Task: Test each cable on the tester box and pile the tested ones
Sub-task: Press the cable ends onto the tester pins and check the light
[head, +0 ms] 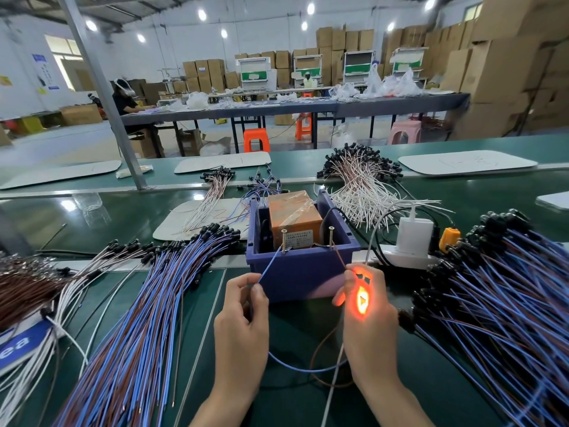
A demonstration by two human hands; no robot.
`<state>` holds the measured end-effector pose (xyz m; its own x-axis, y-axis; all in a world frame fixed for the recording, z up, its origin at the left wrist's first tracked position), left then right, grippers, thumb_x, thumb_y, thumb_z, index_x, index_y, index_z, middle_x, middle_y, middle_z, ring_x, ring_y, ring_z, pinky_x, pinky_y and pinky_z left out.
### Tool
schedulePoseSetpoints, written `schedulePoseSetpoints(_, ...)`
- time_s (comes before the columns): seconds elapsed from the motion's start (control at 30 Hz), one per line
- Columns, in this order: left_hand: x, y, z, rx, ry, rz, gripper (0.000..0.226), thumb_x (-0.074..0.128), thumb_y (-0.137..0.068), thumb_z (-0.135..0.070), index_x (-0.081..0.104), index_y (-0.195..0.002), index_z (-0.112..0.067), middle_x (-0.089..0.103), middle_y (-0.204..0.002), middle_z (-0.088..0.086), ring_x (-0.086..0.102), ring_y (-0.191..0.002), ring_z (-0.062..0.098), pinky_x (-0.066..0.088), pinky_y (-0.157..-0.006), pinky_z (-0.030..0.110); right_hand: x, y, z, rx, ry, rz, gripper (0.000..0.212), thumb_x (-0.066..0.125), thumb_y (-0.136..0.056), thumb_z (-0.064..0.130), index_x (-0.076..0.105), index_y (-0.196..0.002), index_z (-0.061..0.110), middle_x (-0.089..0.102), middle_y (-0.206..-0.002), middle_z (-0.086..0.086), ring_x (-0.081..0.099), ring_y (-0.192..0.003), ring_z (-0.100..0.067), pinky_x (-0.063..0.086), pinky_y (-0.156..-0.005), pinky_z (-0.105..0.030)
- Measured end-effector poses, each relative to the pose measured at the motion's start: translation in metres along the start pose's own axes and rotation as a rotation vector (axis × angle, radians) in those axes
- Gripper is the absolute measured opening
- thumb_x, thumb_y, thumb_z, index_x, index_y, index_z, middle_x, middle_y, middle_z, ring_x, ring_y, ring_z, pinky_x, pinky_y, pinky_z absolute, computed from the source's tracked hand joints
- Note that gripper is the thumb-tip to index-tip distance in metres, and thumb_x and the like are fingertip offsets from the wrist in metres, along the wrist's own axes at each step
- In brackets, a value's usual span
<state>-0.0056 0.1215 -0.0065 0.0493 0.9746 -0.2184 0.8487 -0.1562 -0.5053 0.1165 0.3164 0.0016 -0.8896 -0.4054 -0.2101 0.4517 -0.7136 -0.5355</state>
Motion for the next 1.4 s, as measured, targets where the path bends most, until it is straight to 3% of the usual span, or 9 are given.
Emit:
schedulePoseSetpoints(0.37, -0.010, 0.002, -0.005, -0.010, 0.036, -0.055, 0.036, 0.045, -0.103, -0.022, 0.043, -0.108, -0.057, 0.058, -0.075, -0.008, 0.045, -0.049, 0.007, 0.036, -0.045, 0.022, -0.001, 0.003, -0.006, 0.087, -0.032, 0.040, 0.022, 0.035, -0.101, 0.049, 0.057, -0.101, 0.043, 0.068, -0.084, 0.022, 0.054, -0.052, -0.009, 0.036, -0.048, -0.014)
schedulePoseSetpoints(0.5, -0.015, 0.005, -0.004, -0.039, -0.008, -0.102, 0.035, 0.048, -0.101, -0.023, 0.042, -0.127, -0.046, 0.049, -0.110, -0.026, 0.056, -0.097, 0.001, 0.045, -0.079, 0.021, -0.011, 0.009, -0.005, 0.157, -0.117, -0.001, 0.030, 0.033, -0.096, 0.055, 0.061, -0.101, 0.047, 0.068, -0.087, 0.017, 0.050, -0.054, -0.004, 0.037, -0.055, -0.014)
schedulePoseSetpoints(0.6, -0.026, 0.010, -0.013, -0.005, -0.113, -0.136, 0.049, 0.046, -0.098, -0.032, 0.036, -0.145, -0.022, 0.035, -0.135, -0.005, 0.040, -0.125, 0.010, 0.034, -0.101, 0.033, -0.017, 0.012, -0.005, 0.215, -0.185, -0.001, 0.023, 0.039, -0.103, 0.040, 0.058, -0.097, 0.051, 0.065, -0.083, 0.011, 0.045, -0.054, -0.002, 0.035, -0.053, -0.017)
schedulePoseSetpoints(0.77, -0.017, 0.025, -0.061, 0.161, -0.102, 0.049, 0.022, 0.052, -0.098, -0.028, 0.055, -0.117, -0.039, 0.059, -0.100, -0.012, 0.058, -0.091, 0.005, 0.047, -0.079, 0.021, -0.032, -0.003, 0.046, 0.136, -0.364, 0.029, 0.027, 0.043, -0.105, 0.025, 0.064, -0.092, 0.036, 0.049, -0.062, 0.004, 0.039, -0.052, -0.007, 0.033, -0.048, -0.023)
schedulePoseSetpoints(0.97, 0.053, 0.060, -0.166, 0.369, -0.054, 0.588, 0.015, 0.057, -0.089, -0.033, 0.059, -0.099, -0.043, 0.058, -0.082, -0.034, 0.054, -0.071, -0.010, 0.036, -0.067, 0.005, -0.076, -0.028, 0.164, -0.198, -0.454, 0.040, 0.022, 0.043, -0.101, 0.028, 0.063, -0.093, 0.033, 0.052, -0.062, 0.016, 0.041, -0.052, -0.001, 0.033, -0.050, -0.013)
schedulePoseSetpoints(1.1, 0.054, 0.054, -0.224, 0.454, 0.094, 0.612, 0.020, 0.048, -0.082, -0.039, 0.054, -0.093, -0.055, 0.060, -0.076, -0.028, 0.052, -0.059, -0.005, 0.034, -0.056, 0.006, -0.112, -0.039, 0.204, -0.291, -0.495, 0.055, 0.022, 0.044, -0.101, 0.022, 0.066, -0.096, 0.025, 0.048, -0.061, 0.017, 0.037, -0.050, -0.003, 0.030, -0.049, -0.015)
schedulePoseSetpoints(1.2, 0.065, 0.057, -0.256, 0.528, 0.104, 0.657, 0.016, 0.050, -0.080, -0.043, 0.053, -0.095, -0.039, 0.063, -0.082, -0.024, 0.056, -0.062, -0.002, 0.037, -0.055, 0.011, -0.137, -0.041, 0.219, -0.325, -0.489, 0.094, 0.024, 0.044, -0.102, 0.022, 0.068, -0.100, 0.025, 0.050, -0.063, 0.012, 0.040, -0.054, -0.004, 0.033, -0.050, -0.015)
schedulePoseSetpoints(1.33, 0.064, 0.039, -0.290, 0.453, 0.347, 0.547, 0.003, 0.062, -0.095, -0.031, 0.061, -0.095, -0.033, 0.070, -0.084, -0.015, 0.064, -0.067, 0.007, 0.053, -0.058, 0.024, -0.161, -0.048, 0.209, -0.246, -0.495, 0.142, 0.029, 0.041, -0.103, 0.039, 0.061, -0.123, 0.034, 0.067, -0.094, 0.004, 0.066, -0.086, -0.001, 0.050, -0.067, -0.012)
schedulePoseSetpoints(1.4, 0.063, 0.022, -0.298, 0.363, 0.466, 0.446, 0.007, 0.060, -0.100, -0.023, 0.063, -0.093, -0.025, 0.071, -0.079, -0.012, 0.063, -0.062, 0.002, 0.050, -0.055, 0.017, -0.161, -0.049, 0.195, -0.177, -0.446, 0.224, 0.029, 0.045, -0.103, 0.041, 0.057, -0.129, 0.036, 0.069, -0.102, 0.008, 0.069, -0.090, 0.000, 0.053, -0.070, -0.014)
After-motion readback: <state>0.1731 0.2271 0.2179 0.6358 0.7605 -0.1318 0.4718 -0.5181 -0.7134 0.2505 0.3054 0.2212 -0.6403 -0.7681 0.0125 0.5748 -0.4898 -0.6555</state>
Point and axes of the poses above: each hand's wrist, its own y-axis away from the middle knuckle, its own x-axis out of the palm, z = x × y, the point moved 10 cm from there along -y, towards the middle knuckle
